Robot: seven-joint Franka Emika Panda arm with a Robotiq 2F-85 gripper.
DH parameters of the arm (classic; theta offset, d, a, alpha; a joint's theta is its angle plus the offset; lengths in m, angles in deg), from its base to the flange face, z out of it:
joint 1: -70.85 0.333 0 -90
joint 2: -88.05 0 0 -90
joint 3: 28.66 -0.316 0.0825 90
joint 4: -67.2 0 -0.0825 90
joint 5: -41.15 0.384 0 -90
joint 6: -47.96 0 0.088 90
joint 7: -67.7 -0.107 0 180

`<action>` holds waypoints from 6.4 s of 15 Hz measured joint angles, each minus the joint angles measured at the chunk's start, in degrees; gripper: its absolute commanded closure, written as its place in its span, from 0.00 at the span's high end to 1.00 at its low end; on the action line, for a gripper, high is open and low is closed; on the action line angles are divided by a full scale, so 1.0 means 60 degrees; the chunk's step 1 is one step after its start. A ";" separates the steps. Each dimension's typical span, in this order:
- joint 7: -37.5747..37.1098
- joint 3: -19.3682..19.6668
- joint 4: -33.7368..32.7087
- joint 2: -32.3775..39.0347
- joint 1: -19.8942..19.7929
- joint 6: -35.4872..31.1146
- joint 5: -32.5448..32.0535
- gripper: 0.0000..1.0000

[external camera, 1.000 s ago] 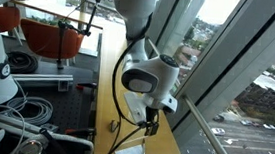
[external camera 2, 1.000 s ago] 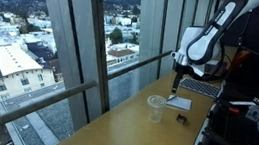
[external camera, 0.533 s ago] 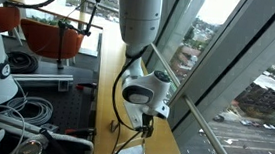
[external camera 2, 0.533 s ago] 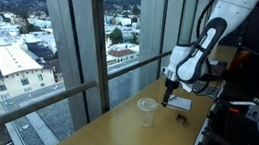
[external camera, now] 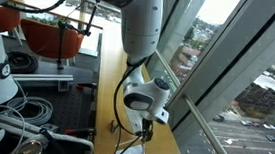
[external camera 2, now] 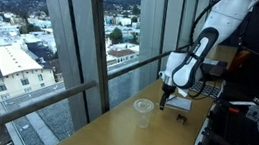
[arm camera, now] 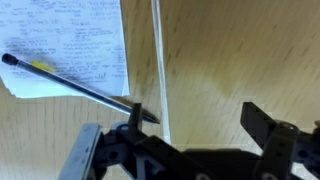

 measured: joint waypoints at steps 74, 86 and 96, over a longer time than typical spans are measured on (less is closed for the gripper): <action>-0.3215 -0.1400 -1.1644 0.4015 -0.0537 1.6891 0.4375 0.00; -0.2998 -0.1953 -1.2398 0.4608 -0.0333 1.6889 0.4393 0.00; -0.2998 -0.1953 -1.2924 0.5104 -0.0437 1.6889 0.4393 0.00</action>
